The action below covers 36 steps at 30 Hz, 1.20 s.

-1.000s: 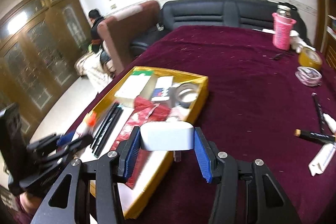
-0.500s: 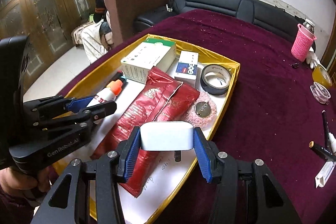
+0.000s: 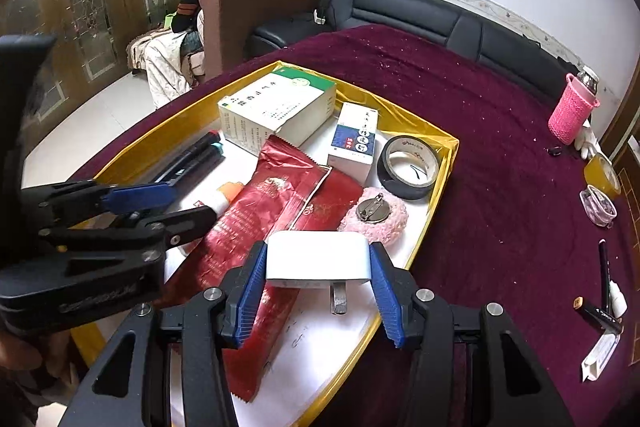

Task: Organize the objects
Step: 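Carry the bottle and charger into the tray and open both grippers, then withdraw both grippers from the tray toward the remaining markers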

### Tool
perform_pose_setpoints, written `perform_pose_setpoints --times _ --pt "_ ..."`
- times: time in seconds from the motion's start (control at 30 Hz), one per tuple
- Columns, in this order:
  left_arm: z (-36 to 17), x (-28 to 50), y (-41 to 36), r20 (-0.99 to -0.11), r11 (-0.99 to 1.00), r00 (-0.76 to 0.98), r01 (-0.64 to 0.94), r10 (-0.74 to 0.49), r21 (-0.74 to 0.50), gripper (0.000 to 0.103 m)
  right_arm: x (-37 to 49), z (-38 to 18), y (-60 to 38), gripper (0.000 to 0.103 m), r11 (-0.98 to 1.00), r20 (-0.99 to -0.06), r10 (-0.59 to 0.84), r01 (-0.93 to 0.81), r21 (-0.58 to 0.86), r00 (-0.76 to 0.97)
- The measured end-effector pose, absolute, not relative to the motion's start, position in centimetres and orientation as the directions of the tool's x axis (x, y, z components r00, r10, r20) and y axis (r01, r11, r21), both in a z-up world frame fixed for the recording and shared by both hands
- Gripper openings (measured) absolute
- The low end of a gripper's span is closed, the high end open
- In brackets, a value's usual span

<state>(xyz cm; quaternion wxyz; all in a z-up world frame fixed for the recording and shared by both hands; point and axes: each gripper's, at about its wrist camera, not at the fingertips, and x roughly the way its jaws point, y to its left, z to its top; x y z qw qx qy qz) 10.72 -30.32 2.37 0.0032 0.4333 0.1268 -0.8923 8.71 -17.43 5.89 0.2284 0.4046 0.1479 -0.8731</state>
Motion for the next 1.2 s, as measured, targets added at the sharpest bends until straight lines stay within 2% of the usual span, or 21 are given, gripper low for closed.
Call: perform_pose_setpoints --times 0.17,0.23,0.37,0.53,0.7,0.9,1.2 --pt "3.0 11.2 -30.0 -0.762 -0.964 -0.637 0.113 0.117 -0.242 0.08 7.6 5.9 -16.1 0.06 -0.872 -0.774 -0.301 0.489 -0.013 -0.557" --pt "3.5 11.5 -29.7 -0.751 -0.965 -0.651 0.107 0.113 -0.238 0.082 7.4 6.3 -15.6 0.061 -0.878 -0.771 -0.322 0.478 0.026 -0.549" --pt "4.3 12.3 -29.4 -0.731 -0.961 -0.669 0.091 0.134 -0.261 0.086 7.5 7.5 -14.6 0.074 -0.888 -0.741 -0.356 0.454 0.077 -0.57" --pt "5.0 13.1 -28.4 -0.725 -0.969 -0.679 0.082 0.116 -0.232 0.087 8.2 8.8 -12.5 0.086 -0.904 -0.694 -0.379 0.406 0.135 -0.612" --pt "5.5 13.6 -27.2 -0.722 -0.974 -0.683 0.073 0.109 -0.217 0.087 8.5 8.8 -10.3 0.088 -0.917 -0.688 -0.374 0.359 0.174 -0.622" --pt "6.5 14.2 -25.1 -0.707 -0.988 -0.705 0.065 0.054 -0.139 0.091 8.5 8.0 -7.5 0.088 -0.921 -0.688 -0.384 0.303 0.243 -0.616" --pt "6.9 14.5 -23.0 -0.71 -0.994 -0.704 0.085 -0.015 -0.063 0.091 9.3 8.0 -5.1 0.088 -0.924 -0.675 -0.38 0.288 0.25 -0.632"
